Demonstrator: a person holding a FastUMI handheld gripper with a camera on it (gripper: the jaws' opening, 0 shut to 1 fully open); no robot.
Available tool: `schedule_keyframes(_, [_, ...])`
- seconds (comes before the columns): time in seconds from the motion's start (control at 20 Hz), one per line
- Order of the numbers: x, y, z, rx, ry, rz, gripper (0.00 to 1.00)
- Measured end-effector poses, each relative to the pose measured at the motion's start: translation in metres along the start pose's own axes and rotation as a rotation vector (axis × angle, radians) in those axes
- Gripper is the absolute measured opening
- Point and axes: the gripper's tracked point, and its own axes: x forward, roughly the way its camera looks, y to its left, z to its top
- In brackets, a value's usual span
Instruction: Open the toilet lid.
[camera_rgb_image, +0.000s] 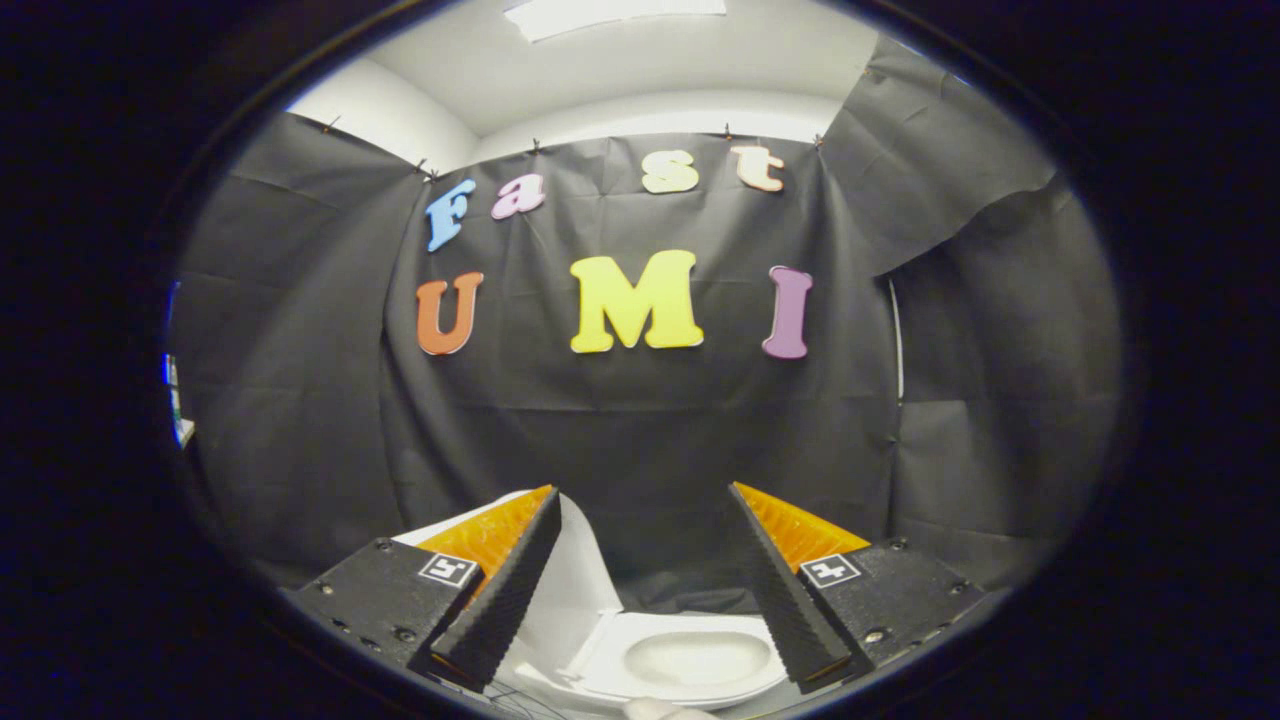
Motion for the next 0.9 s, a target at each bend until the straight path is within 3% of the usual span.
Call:
schedule_keyframes(0.3, [-0.023,-0.062,-0.048,0.061,0.068,-0.089,1.0])
schedule_keyframes(0.55, [-0.042,-0.099,-0.093,0.03,0.109,-0.126,1.0])
schedule_keyframes(0.9, [-0.07,-0.115,-0.145,-0.023,0.143,-0.139,1.0])
